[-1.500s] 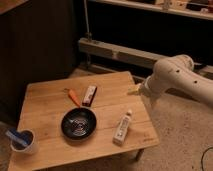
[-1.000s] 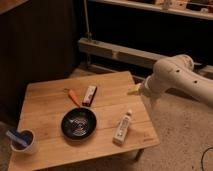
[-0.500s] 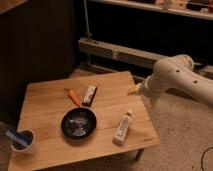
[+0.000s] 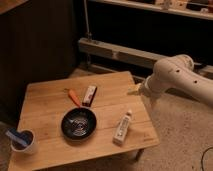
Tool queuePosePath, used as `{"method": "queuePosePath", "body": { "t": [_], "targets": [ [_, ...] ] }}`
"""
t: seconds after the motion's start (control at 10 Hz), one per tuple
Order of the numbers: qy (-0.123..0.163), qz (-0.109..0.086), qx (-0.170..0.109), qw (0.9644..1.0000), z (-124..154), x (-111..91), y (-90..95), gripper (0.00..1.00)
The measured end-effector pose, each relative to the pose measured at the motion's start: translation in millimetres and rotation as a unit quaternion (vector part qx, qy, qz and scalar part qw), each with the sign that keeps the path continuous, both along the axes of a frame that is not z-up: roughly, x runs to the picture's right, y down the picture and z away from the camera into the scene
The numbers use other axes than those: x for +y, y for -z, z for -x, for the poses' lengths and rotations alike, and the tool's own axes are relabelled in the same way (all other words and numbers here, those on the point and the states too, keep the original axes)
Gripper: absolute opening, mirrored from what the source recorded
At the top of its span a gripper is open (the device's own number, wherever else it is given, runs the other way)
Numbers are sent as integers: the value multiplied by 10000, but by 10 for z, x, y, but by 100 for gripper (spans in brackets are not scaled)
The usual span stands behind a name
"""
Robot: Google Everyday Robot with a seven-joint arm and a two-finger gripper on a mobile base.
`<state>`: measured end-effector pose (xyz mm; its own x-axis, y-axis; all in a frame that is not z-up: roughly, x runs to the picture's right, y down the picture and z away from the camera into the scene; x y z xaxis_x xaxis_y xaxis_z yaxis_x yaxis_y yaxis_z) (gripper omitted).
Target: Stand the bottle upright
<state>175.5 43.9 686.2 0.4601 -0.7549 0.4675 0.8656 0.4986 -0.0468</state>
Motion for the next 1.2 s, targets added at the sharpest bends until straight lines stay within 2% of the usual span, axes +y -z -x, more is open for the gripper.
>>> {"method": "queuePosePath", "body": {
  "t": [0.2,0.4,0.5,0.7,0.8,0.9,1.0,1.1,1.2],
  "targets": [
    [-9,5,-7,10000,2,-3,-2,76],
    [226,6,32,9997,82,87,-74,76],
    [373,18,28,9993,142,194,-160,76],
    [693,136,50,9975,223,629,-414,76],
    [761,210,45,9969,253,761,-491,76],
    [893,379,34,9953,315,994,-636,76],
    [983,518,-4,9938,414,1143,-727,76],
    [1010,539,-16,9934,448,1167,-748,76],
    [1169,598,-62,9913,707,1241,-822,76]
  ]
}}
